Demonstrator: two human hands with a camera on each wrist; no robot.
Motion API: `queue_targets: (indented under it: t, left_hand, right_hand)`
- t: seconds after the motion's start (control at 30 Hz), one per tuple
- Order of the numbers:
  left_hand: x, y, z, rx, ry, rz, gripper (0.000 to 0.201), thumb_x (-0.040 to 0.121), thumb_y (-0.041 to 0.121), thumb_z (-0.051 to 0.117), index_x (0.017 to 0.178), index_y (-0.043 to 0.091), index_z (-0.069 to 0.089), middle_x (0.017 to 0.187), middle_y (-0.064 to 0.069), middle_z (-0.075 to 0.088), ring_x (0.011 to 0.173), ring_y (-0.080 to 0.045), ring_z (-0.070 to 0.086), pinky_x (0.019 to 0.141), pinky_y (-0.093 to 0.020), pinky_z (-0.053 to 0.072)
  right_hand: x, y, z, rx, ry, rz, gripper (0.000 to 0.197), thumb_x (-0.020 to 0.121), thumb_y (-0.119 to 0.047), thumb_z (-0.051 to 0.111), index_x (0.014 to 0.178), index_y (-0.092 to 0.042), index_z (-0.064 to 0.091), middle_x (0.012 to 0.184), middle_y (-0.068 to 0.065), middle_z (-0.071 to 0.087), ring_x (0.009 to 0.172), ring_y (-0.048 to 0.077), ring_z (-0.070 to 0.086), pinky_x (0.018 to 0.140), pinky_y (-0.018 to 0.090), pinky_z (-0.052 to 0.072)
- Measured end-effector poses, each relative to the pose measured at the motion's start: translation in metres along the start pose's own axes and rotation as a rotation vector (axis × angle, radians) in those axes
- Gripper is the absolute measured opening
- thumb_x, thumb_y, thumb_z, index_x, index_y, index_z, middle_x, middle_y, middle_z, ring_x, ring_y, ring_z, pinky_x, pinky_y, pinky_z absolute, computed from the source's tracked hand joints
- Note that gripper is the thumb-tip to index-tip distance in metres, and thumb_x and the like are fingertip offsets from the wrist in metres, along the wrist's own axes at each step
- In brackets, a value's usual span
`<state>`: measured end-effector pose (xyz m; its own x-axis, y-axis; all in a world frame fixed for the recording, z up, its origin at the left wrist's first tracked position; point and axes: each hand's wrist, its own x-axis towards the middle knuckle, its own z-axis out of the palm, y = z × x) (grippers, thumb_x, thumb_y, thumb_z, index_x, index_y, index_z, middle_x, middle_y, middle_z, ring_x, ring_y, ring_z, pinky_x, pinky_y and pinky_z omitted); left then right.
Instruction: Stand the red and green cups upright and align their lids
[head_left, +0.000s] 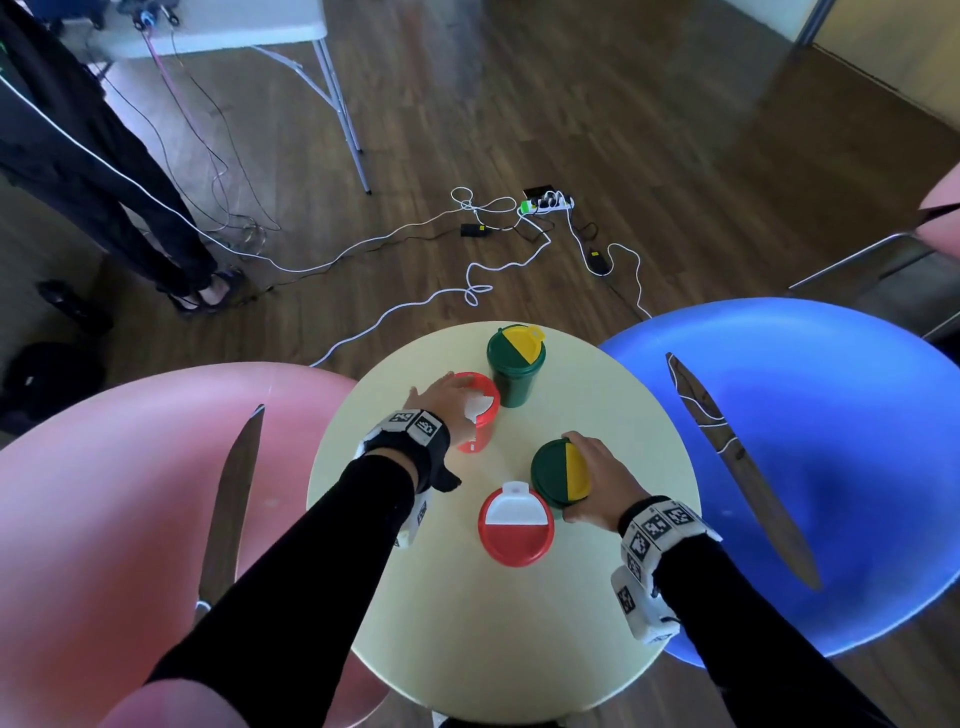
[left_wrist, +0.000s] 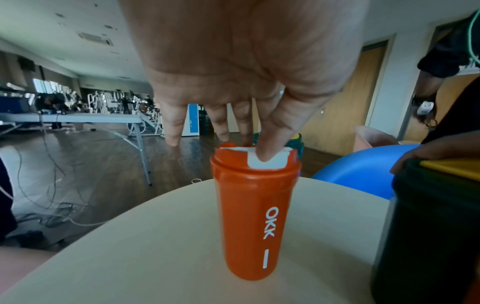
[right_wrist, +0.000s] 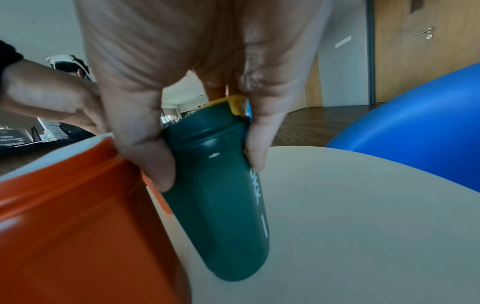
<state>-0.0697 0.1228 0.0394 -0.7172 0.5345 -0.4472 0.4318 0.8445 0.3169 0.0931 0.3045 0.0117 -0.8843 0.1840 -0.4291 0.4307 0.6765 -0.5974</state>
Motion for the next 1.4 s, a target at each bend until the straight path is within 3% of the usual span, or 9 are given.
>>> queue_targets:
  t: [0.13,0.23,0.43,0.5,0.6,0.7,0.83,1.0,1.4]
  left_hand:
    - [-0.004,-0.002,0.001,-0.070,0.085,-0.116,0.055,0.080,0.030,0.058,0.133,0.031,0.041,0.149,0.008,0.024,0.128,-0.024,0.041,0.102,-0.044,0.039]
    - [-0.005,0.000,0.008,-0.140,0.126,-0.172,0.065,0.079,0.054,0.057,0.134,0.024,0.036,0.137,-0.005,0.033,0.114,-0.032,0.053,0.090,-0.043,0.047]
    - [-0.004,-0.002,0.011,-0.059,0.125,-0.152,0.058,0.083,0.045,0.059,0.132,0.024,0.036,0.137,-0.004,0.036,0.115,-0.029,0.052,0.089,-0.045,0.048]
    - [-0.003,-0.006,0.009,-0.034,0.079,-0.122,0.049,0.085,0.033,0.059,0.129,0.028,0.038,0.148,-0.001,0.027,0.121,-0.029,0.048,0.095,-0.047,0.044]
    - [-0.002,-0.011,0.005,-0.046,0.017,-0.112,0.060,0.081,0.020,0.061,0.133,0.028,0.033,0.156,0.007,0.013,0.129,-0.028,0.041,0.104,-0.054,0.034]
    - [-0.002,-0.010,0.003,-0.108,0.053,-0.098,0.077,0.073,0.027,0.068,0.137,0.028,0.026,0.151,0.006,0.027,0.123,-0.029,0.047,0.099,-0.049,0.041]
    - [0.002,-0.008,0.011,-0.124,0.051,-0.060,0.094,0.067,0.042,0.077,0.141,0.027,0.021,0.155,0.004,0.016,0.128,-0.033,0.042,0.103,-0.047,0.039]
    - [0.003,-0.006,0.020,-0.112,0.147,-0.074,0.087,0.072,0.034,0.075,0.141,0.021,0.024,0.149,0.002,0.026,0.121,-0.038,0.044,0.099,-0.046,0.041]
    - [-0.032,-0.024,0.032,-0.091,0.104,0.004,0.088,0.067,0.029,0.078,0.140,0.019,0.030,0.147,0.002,0.029,0.121,-0.034,0.045,0.100,-0.041,0.040]
  right_hand:
    - [0.000,-0.001,0.000,0.000,-0.001,0.006,0.104,0.058,-0.010,0.080,0.144,-0.019,0.023,0.142,0.004,0.032,0.126,0.024,0.041,0.095,0.025,0.037]
    - [-0.001,-0.001,-0.001,0.007,-0.005,0.013,0.104,0.058,-0.010,0.080,0.144,-0.020,0.023,0.142,0.003,0.031,0.126,0.024,0.041,0.095,0.025,0.037]
    - [-0.002,-0.001,0.000,0.028,0.003,0.022,0.103,0.058,-0.009,0.081,0.143,-0.021,0.024,0.143,0.002,0.031,0.127,0.024,0.040,0.096,0.026,0.038]
    - [-0.003,-0.002,-0.001,0.023,-0.001,0.021,0.103,0.059,-0.009,0.081,0.144,-0.021,0.023,0.143,0.002,0.030,0.128,0.024,0.039,0.097,0.028,0.038]
    - [-0.002,-0.003,-0.001,0.020,-0.004,0.023,0.103,0.059,-0.009,0.081,0.144,-0.020,0.023,0.144,0.003,0.030,0.129,0.024,0.039,0.099,0.029,0.038]
    - [-0.003,-0.003,-0.001,0.019,-0.001,0.021,0.104,0.059,-0.009,0.082,0.144,-0.020,0.023,0.144,0.003,0.030,0.129,0.024,0.039,0.100,0.029,0.037]
    - [-0.002,-0.003,-0.001,0.015,-0.001,0.017,0.103,0.059,-0.009,0.081,0.144,-0.019,0.023,0.143,0.004,0.030,0.128,0.025,0.039,0.100,0.029,0.038]
    - [-0.002,-0.002,-0.001,0.011,0.002,0.016,0.104,0.059,-0.010,0.081,0.144,-0.019,0.022,0.144,0.004,0.030,0.128,0.025,0.040,0.099,0.028,0.038]
    - [-0.002,-0.003,0.000,0.007,0.004,0.019,0.105,0.057,-0.011,0.082,0.144,-0.019,0.023,0.144,0.004,0.031,0.128,0.026,0.040,0.100,0.032,0.040]
